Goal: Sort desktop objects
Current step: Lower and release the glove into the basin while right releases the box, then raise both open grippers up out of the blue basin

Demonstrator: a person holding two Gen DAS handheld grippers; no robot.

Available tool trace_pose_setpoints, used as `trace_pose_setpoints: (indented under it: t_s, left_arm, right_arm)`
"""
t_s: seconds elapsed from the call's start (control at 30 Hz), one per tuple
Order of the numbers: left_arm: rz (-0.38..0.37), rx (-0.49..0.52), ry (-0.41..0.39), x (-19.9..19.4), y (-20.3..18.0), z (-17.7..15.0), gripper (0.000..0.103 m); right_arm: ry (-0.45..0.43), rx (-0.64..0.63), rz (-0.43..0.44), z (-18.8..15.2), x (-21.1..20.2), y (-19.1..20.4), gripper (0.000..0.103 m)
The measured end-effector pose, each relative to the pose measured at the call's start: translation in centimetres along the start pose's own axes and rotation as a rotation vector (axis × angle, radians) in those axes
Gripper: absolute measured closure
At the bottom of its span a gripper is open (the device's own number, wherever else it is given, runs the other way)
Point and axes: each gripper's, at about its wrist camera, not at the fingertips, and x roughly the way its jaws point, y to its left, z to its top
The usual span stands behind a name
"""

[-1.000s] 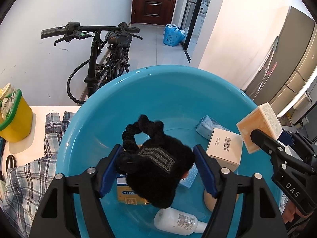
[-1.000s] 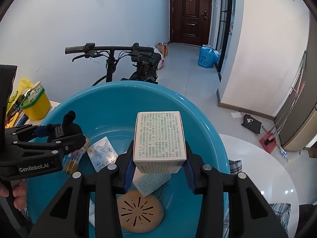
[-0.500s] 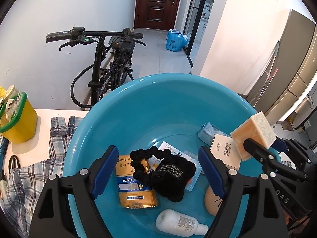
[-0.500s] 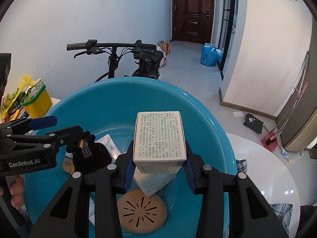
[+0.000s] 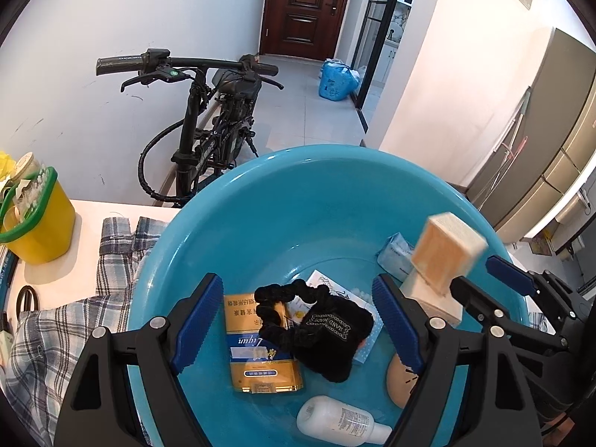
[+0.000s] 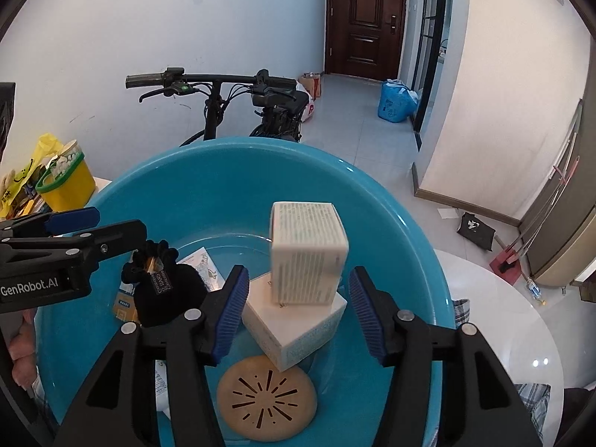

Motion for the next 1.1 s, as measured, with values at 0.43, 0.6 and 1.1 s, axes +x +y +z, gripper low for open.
trace_pose_setpoints:
  t_s: [0.43, 0.6, 1.1]
  left_arm:
    - [0.022, 0.008, -0.13, -2.4, -0.3, 0.1, 0.019]
    - [0.034, 0.033, -0.329, -6.6, -0.8, 0.0, 0.019]
    - [0.018, 0.069, -0.707, -18.1, -1.3, -1.7, 0.008]
  right_arm:
    - [-0.069, 0.048, -0.019, 0.6, -2.0, -1.5, 0.046]
    - [-0.157, 0.067, -0.034, 1.0, -4.7, -2.0, 0.046]
    - [-0.497, 0.092, -0.09, 1.2, -15.8, -1.1, 0.022]
